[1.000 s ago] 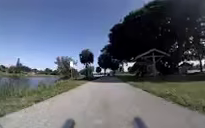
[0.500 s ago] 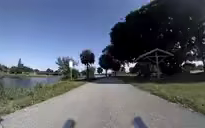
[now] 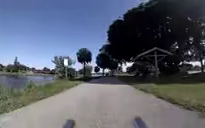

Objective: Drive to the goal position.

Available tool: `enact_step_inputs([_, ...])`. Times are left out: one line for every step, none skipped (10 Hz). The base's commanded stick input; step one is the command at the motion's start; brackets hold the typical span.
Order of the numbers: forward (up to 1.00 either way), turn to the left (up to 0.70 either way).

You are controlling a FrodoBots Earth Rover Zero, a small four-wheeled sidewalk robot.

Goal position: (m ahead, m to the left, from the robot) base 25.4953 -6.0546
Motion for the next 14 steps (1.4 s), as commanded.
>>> enact_step_inputs([0.85,0.21])
enact_step_inputs([0.85,0.34])
enact_step_inputs([0.85,0.34])
enact_step_inputs([0.85,0.34])
enact_step_inputs([0.85,0.29])
enact_step_inputs([0.85,0.03])
enact_step_inputs([0.85,0.0])
enact_step_inputs([0.85,0.0])
enact_step_inputs([0.85,0.0])
enact_step_inputs([0.85,0.0])
enact_step_inputs([0.85,0.0])
enact_step_inputs([0.85,0.0])
enact_step_inputs([0.85,0.0])
enact_step_inputs([0.85,0.0])
